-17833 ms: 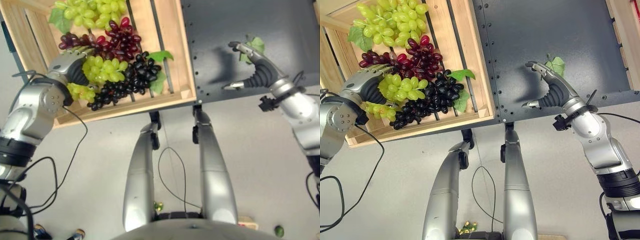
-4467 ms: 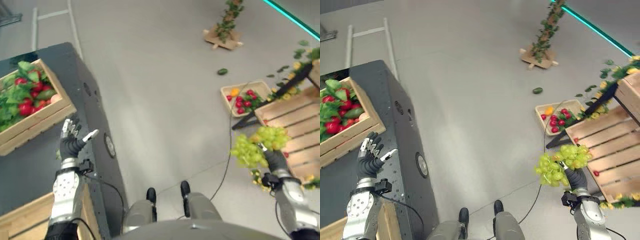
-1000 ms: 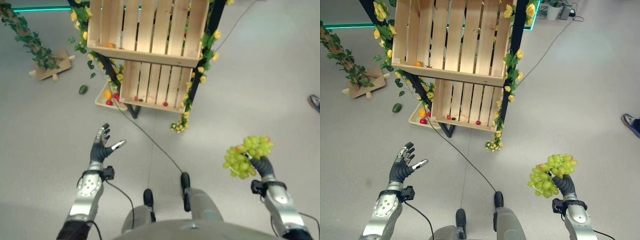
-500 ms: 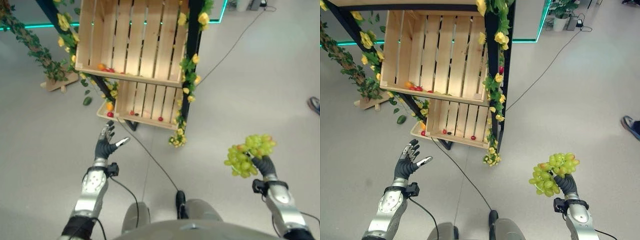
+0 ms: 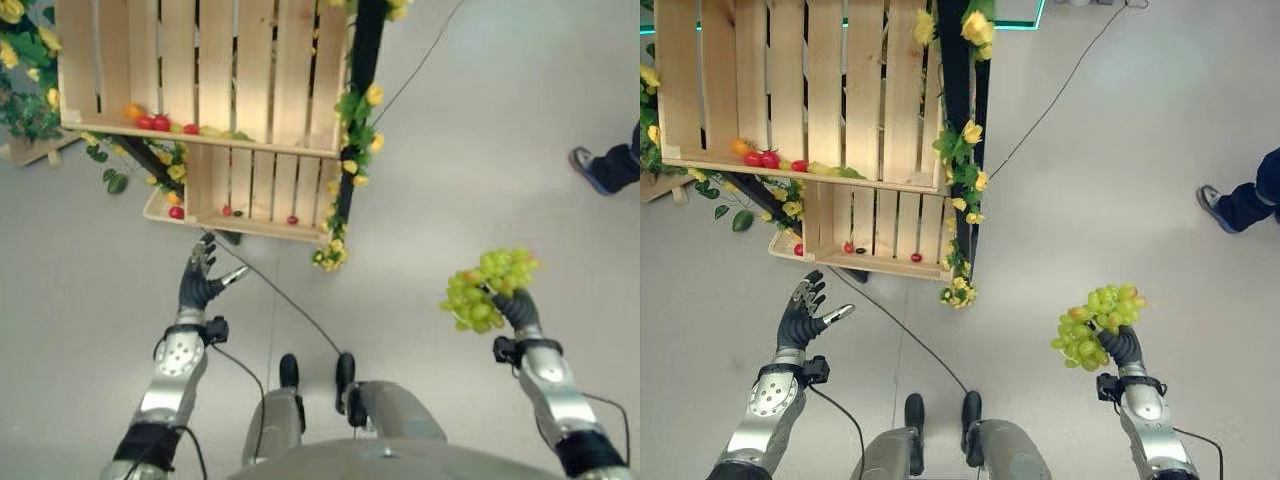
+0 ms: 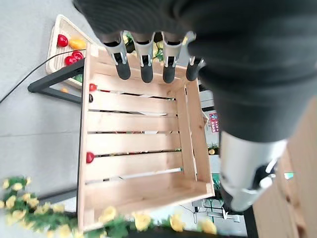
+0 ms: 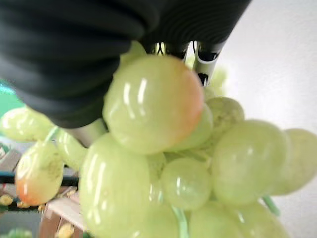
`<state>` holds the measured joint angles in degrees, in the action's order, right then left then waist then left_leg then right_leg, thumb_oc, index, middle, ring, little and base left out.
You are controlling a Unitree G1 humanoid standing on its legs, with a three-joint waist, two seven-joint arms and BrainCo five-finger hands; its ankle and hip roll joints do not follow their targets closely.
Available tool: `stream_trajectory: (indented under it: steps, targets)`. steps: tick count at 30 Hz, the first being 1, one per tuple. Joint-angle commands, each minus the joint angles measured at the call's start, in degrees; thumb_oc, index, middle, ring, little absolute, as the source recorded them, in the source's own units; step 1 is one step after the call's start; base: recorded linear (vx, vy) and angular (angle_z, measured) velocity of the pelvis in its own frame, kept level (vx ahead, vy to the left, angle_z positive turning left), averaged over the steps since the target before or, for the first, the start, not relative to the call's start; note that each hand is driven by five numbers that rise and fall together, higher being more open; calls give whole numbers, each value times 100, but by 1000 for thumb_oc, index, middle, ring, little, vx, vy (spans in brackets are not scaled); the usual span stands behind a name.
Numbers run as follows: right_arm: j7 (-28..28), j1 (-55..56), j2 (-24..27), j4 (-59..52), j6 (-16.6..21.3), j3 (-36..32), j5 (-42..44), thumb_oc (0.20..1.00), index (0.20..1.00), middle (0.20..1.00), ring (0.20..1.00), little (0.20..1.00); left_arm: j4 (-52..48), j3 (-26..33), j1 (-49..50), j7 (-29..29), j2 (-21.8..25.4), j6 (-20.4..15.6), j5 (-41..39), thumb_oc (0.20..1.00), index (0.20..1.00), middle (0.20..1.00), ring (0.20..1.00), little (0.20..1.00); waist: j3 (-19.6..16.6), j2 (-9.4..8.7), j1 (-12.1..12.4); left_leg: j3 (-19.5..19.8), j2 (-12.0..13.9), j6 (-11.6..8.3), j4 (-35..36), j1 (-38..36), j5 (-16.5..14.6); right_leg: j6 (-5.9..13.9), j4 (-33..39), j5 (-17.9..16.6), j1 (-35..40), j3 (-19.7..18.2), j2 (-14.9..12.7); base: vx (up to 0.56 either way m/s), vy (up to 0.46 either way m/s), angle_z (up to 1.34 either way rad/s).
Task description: Pick up the fruits from the basket on one side to the basket on the other side
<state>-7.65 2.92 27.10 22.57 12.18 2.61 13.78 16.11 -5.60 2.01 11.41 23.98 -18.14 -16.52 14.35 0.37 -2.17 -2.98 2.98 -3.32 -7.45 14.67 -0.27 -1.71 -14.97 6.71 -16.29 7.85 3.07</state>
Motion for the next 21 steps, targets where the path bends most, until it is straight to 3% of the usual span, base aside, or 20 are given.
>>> stream_trajectory:
  steps: [1, 13, 21]
  targets:
    - [-254, -582, 93, 51, 348, 13, -99, 200, 200, 200, 200, 200, -246, 81, -25, 183, 263, -346, 51, 1000, 1000, 1000, 1000, 1000, 8, -255, 186, -134, -94, 109, -267, 25, -54, 617, 258, -381, 101, -1046, -450, -27, 38, 30]
    - [-1205, -3235, 25, 1341, 39, 1170, -494, 200, 200, 200, 200, 200, -318, -503, -771, 603, 293, -423, -196, 1000, 1000, 1000, 1000, 1000, 676, 2, 484, -56, -252, 175, -449, 652, -7, 617, -1, -487, -544, -961, -507, -29, 22, 13]
    - [-1365, -4007, -3, 1568, -73, 1484, -658, 200, 200, 200, 200, 200, -332, -584, -943, 744, 262, -400, -183, 1000, 1000, 1000, 1000, 1000, 836, 18, 586, -2, -282, 182, -507, 874, 13, 609, -45, -532, -747, -966, -491, -4, -1, 3]
